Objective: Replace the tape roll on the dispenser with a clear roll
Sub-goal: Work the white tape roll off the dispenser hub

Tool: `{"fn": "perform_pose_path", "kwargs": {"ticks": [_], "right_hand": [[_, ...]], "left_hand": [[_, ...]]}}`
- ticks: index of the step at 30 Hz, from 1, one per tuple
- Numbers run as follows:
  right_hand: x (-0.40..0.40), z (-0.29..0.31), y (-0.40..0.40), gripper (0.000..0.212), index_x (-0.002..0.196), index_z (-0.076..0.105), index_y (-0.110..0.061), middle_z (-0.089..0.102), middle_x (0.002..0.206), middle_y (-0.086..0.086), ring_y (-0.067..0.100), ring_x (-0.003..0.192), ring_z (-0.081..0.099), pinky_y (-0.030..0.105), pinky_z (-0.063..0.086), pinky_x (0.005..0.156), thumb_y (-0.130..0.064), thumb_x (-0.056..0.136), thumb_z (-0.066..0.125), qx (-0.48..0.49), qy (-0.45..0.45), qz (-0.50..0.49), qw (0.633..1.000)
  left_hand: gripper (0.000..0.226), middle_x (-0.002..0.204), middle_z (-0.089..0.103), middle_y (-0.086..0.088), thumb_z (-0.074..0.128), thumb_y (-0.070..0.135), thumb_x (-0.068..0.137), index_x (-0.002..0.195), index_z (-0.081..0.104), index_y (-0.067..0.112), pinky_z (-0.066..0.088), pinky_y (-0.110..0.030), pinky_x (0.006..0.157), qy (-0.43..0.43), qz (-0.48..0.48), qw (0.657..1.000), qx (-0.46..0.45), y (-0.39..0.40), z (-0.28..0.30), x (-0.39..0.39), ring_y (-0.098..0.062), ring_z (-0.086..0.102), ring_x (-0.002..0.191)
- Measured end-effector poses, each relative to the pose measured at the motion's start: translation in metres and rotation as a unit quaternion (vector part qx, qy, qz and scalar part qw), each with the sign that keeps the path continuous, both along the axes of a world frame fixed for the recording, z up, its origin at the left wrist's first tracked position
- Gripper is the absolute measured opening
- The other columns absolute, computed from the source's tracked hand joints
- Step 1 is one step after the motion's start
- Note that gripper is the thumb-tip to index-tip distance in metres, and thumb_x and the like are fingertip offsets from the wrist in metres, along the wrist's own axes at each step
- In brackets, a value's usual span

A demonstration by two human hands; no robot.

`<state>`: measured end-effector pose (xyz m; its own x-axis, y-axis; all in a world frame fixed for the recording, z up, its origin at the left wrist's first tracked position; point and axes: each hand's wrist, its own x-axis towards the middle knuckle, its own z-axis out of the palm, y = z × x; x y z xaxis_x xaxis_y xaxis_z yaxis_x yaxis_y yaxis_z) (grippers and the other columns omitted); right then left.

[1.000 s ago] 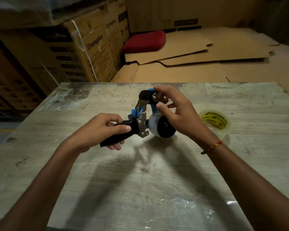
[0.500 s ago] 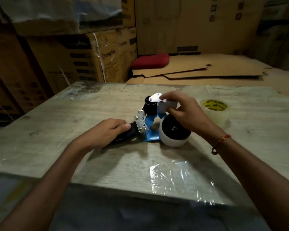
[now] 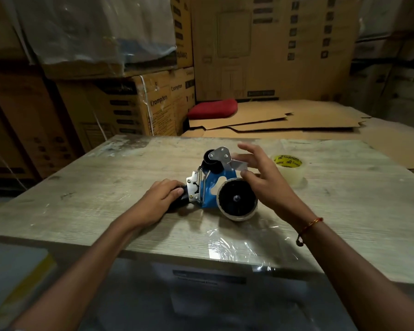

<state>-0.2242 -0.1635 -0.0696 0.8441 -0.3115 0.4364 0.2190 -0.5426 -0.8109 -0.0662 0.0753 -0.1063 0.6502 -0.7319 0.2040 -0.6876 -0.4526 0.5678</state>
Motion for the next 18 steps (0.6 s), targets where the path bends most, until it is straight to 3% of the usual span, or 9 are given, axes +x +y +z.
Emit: {"fn": "perform_pose_path", "kwargs": {"ticks": [4,6,10,14,18], "right_hand": [[-0.001,-0.008,-0.009,0.05,0.14,0.048,-0.034,0.064,0.132,0.001,0.015,0.126,0.058,0.033,0.051,0.101,-0.005,0.099,0.055,0.061,0.015,0.006,0.998],[-0.002,-0.012,-0.013,0.043,0.136,0.052,-0.032,0.062,0.131,0.005,0.019,0.126,0.059,0.038,0.051,0.105,-0.011,0.1,0.059,0.086,0.017,0.004,0.996],[-0.01,-0.02,-0.013,0.038,0.135,0.052,-0.032,0.057,0.136,-0.005,0.011,0.123,0.059,0.03,0.054,0.097,-0.031,0.099,0.063,0.065,0.021,-0.016,0.998],[-0.021,-0.029,-0.015,0.071,0.149,0.042,-0.034,0.048,0.149,-0.011,0.009,0.129,0.055,0.033,0.051,0.102,-0.052,0.087,0.071,0.019,0.085,0.007,0.996],[-0.025,-0.034,-0.019,0.093,0.154,0.034,-0.029,0.047,0.147,-0.011,0.005,0.132,0.048,0.012,0.045,0.093,-0.045,0.075,0.08,0.008,0.143,0.027,0.989]], "left_hand": [[0.035,0.11,0.061,0.007,0.036,0.039,0.105,0.126,0.06,0.027,0.042,-0.044,0.094,-0.065,0.044,0.997,-0.014,-0.004,-0.009,-0.01,-0.017,0.049,0.108],[0.043,0.111,0.062,0.004,0.031,0.045,0.101,0.127,0.06,0.026,0.043,-0.045,0.093,-0.08,0.048,0.995,-0.018,-0.004,-0.01,-0.011,-0.018,0.05,0.106],[0.042,0.11,0.06,0.006,0.032,0.049,0.103,0.127,0.058,0.026,0.043,-0.044,0.091,-0.091,0.043,0.995,0.006,-0.006,-0.007,-0.007,-0.018,0.051,0.106],[0.07,0.105,0.054,0.012,0.015,0.073,0.086,0.122,0.057,0.029,0.043,-0.037,0.082,-0.143,0.036,0.987,0.066,-0.01,0.0,-0.004,-0.013,0.051,0.099],[0.069,0.107,0.058,0.007,0.014,0.074,0.089,0.123,0.058,0.032,0.048,-0.037,0.076,-0.178,0.045,0.974,0.136,-0.017,0.01,0.002,-0.014,0.056,0.096]]}}
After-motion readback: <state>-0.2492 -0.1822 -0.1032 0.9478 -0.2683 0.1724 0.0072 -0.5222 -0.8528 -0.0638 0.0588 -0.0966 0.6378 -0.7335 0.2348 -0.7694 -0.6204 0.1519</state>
